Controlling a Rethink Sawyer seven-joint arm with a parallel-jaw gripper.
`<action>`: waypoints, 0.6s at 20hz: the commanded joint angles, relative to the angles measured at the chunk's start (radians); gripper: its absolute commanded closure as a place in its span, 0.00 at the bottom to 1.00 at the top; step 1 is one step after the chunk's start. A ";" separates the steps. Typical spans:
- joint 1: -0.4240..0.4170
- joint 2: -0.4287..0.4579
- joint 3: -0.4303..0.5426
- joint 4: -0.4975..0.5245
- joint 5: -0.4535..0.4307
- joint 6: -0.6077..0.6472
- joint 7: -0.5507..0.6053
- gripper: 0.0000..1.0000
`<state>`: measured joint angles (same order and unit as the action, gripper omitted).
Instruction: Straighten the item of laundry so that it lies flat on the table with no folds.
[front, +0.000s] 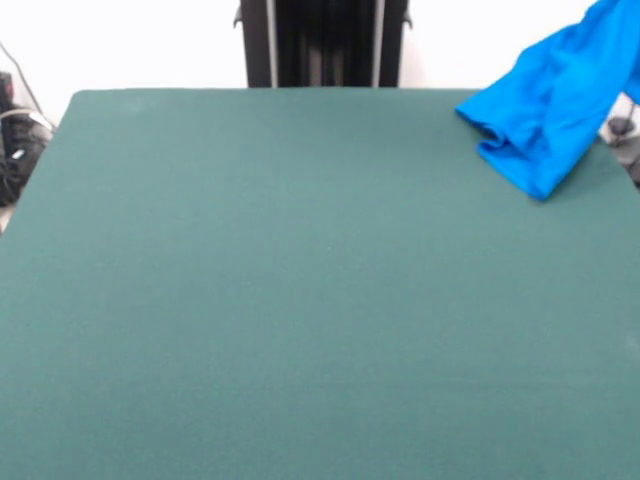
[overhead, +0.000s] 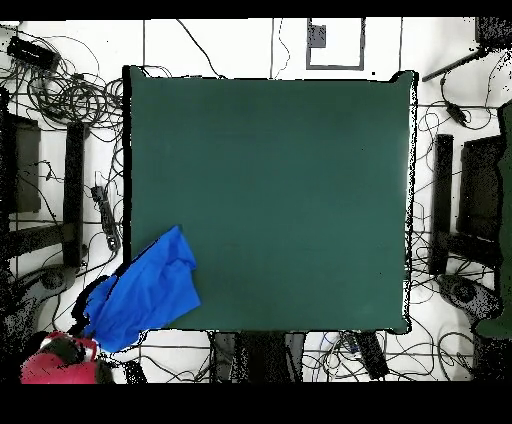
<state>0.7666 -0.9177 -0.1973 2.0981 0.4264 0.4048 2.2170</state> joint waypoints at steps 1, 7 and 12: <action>0.090 -0.054 -0.067 -0.146 0.033 0.246 0.452 1.00; 0.102 -0.138 -0.110 -0.210 -0.034 0.423 0.481 1.00; 0.096 -0.195 -0.110 -0.220 -0.050 0.494 0.486 1.00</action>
<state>0.8561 -1.0571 -0.2869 1.9406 0.3974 0.7434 2.4242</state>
